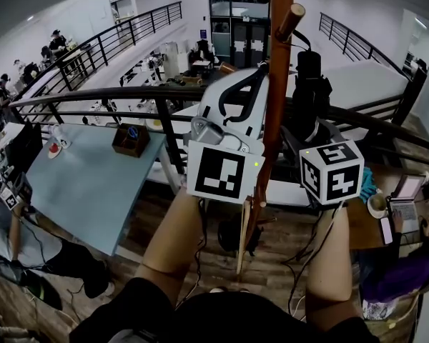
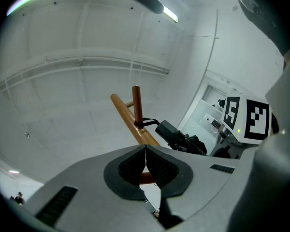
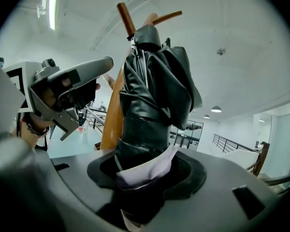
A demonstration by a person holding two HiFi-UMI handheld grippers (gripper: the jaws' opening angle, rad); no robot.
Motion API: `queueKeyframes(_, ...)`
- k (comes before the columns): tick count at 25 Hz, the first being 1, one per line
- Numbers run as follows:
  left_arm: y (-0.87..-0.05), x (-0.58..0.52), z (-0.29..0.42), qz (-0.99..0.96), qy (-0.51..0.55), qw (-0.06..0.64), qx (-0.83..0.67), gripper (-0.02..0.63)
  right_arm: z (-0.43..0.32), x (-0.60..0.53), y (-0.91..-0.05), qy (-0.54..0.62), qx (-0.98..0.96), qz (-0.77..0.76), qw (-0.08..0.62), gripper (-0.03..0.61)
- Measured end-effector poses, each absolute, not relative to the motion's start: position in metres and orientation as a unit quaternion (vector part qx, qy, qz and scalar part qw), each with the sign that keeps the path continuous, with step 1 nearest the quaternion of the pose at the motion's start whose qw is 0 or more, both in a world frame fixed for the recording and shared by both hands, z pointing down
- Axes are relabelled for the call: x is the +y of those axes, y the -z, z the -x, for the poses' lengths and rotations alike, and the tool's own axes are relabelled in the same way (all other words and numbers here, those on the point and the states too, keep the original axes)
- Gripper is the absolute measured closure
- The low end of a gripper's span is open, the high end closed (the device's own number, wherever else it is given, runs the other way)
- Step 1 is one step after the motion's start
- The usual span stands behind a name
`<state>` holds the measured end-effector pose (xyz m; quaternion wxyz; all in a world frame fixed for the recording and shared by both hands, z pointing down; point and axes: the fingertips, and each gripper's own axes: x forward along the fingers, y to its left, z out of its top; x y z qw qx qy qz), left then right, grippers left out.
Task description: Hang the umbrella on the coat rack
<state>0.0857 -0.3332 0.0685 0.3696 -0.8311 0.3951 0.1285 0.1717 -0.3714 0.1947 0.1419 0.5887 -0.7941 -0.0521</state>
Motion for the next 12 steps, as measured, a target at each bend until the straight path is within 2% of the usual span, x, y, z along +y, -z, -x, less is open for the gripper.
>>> queueKeyframes(12, -0.086, -0.334, -0.082, 0.837, -0.113, 0.368, 0.39, 0.601, -0.172, -0.364, -0.219, 0.058, -0.779, -0.598, 0.176, 0.35)
